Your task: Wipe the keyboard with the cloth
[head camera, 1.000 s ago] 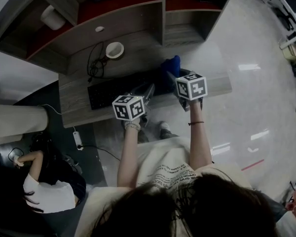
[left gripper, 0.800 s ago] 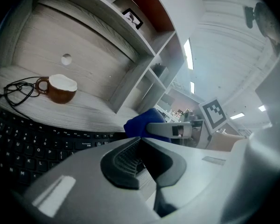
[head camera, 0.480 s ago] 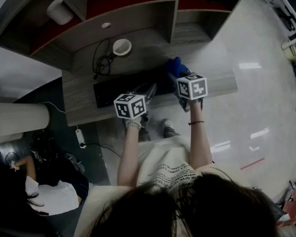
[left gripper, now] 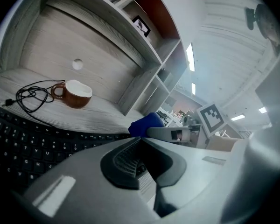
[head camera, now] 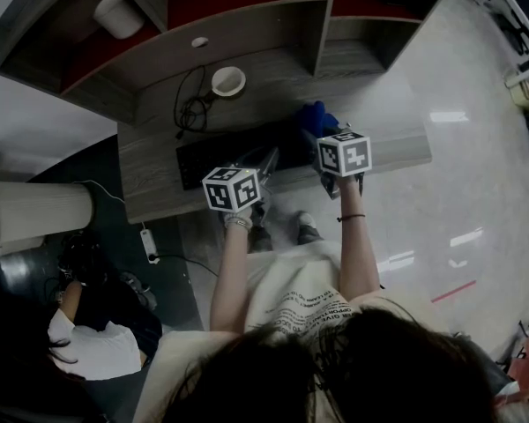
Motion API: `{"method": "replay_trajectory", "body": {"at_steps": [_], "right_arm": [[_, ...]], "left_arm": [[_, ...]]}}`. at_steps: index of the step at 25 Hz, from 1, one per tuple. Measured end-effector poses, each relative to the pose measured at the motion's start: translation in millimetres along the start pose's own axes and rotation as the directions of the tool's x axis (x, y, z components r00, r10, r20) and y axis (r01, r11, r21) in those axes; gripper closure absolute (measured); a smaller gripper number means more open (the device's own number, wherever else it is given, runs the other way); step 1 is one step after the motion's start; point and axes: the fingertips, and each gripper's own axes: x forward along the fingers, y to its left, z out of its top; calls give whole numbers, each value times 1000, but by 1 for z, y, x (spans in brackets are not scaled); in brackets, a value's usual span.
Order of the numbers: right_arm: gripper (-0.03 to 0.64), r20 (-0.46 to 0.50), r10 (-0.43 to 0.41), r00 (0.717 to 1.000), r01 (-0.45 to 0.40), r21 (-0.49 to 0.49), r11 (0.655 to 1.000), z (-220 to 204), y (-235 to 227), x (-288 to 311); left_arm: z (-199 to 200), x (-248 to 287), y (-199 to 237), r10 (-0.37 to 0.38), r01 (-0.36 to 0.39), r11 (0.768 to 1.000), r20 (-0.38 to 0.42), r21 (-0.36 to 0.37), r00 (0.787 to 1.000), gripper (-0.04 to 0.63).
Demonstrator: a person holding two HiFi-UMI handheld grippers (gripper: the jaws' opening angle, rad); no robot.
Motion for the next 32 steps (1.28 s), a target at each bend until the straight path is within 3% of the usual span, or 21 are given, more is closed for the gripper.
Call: {"method": "replay_trajectory", "body": {"at_steps": [32], "right_arm": [[558, -22, 22, 1000, -22, 2, 1000, -16, 57, 31]], "left_arm": [[2, -46, 41, 21, -20, 1000, 19, -18, 1000, 592]]}}
